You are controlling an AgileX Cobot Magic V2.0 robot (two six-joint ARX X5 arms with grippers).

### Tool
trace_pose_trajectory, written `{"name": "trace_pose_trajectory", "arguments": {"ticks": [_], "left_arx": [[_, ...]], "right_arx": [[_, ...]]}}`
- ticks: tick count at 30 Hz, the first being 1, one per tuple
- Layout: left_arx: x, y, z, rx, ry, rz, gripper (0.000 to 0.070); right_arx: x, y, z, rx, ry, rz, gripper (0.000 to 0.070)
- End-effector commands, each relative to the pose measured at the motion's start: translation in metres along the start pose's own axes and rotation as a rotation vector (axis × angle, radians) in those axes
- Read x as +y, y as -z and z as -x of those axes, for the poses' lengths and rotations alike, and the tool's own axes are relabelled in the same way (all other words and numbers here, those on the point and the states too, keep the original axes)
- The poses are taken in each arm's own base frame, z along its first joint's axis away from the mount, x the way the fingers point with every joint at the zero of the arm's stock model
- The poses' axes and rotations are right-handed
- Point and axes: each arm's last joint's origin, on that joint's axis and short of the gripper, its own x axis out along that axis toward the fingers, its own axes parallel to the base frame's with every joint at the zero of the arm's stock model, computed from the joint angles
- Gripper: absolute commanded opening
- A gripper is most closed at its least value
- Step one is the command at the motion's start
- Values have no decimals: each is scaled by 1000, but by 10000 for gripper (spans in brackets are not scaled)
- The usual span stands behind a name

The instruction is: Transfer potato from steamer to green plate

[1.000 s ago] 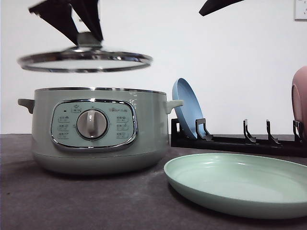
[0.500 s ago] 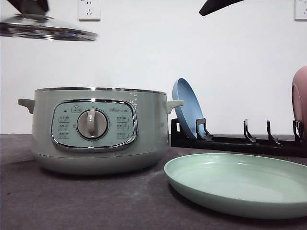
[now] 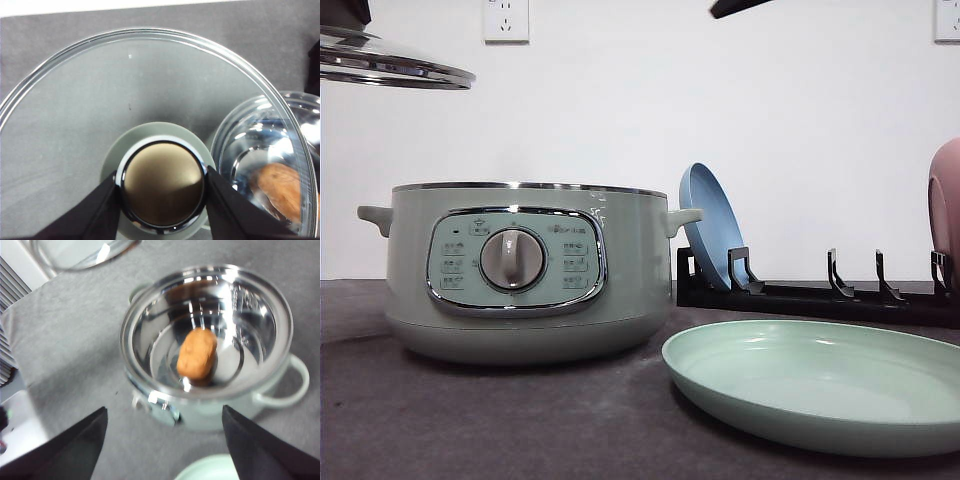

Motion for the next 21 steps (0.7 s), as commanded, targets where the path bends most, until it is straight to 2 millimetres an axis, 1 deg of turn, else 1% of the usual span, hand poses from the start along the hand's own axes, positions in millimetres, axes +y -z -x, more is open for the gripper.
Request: {"name": "trace_pose_trajectory", "arguments": {"ticks": [1, 5, 7, 12, 16, 21], "left_arx": [[2, -9, 13, -85, -6, 0, 0], [3, -9, 13, -82, -10, 3, 0], [4, -9, 13, -82, -13, 5, 0], [6, -8, 13, -82, -20, 11, 0], [7, -8, 13, -82, -24, 14, 0], [7, -8, 13, -82, -24, 14, 0]], "right_arx": [[1, -13, -11, -7, -8, 0, 459], [-1, -38, -36, 4, -24, 14, 462], [-4, -49, -53, 17, -25, 19, 463], [-14, -66, -101, 56, -15, 22, 480], [-22, -68, -142, 97, -5, 19, 480], [-31, -56, -190, 167, 21, 24, 480]]}}
